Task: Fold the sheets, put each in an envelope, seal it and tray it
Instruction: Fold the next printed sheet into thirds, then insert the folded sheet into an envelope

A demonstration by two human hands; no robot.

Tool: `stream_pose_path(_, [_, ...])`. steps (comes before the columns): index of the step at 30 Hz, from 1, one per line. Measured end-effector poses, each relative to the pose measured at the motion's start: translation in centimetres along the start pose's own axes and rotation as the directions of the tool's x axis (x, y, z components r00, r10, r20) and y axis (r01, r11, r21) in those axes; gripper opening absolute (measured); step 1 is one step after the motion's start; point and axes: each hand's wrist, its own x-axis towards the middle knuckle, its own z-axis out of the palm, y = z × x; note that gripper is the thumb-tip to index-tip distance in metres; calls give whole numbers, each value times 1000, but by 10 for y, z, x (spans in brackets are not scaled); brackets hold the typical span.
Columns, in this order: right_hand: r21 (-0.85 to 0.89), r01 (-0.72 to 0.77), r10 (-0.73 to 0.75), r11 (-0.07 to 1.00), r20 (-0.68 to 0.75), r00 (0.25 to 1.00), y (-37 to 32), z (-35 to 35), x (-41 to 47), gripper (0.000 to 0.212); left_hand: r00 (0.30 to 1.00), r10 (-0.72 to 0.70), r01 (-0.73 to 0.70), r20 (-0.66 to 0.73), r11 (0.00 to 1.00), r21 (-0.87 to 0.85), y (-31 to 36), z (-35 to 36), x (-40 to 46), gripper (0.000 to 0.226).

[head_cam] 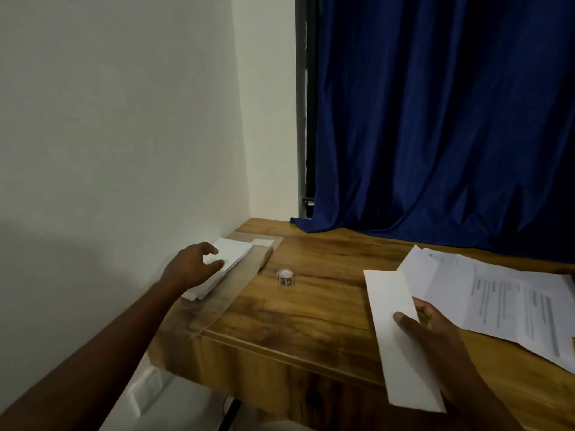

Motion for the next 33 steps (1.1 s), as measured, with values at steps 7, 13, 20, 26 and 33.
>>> stream_pose_path(7, [4,45,-45,999,13,999,2,1,3,68,966,-174,121,193,958,260,-21,16,29,65])
stream_pose_path(13, [32,85,-85,996,8,996,5,2,6,56,955,-169,88,242,945,315,-24,18,35,62])
stream_pose_path(20, [41,63,-64,997,8,998,3,2,5,60,985,-80,21,153,936,352,-20,14,33,36])
stream_pose_path(26, [47,85,-85,995,6,996,6,1,6,68,998,-61,53,9,918,393,-13,6,33,27])
stream_pose_path(33, [49,108,-108,993,4,994,14,0,8,74,945,-36,104,-326,976,192,21,-75,35,26])
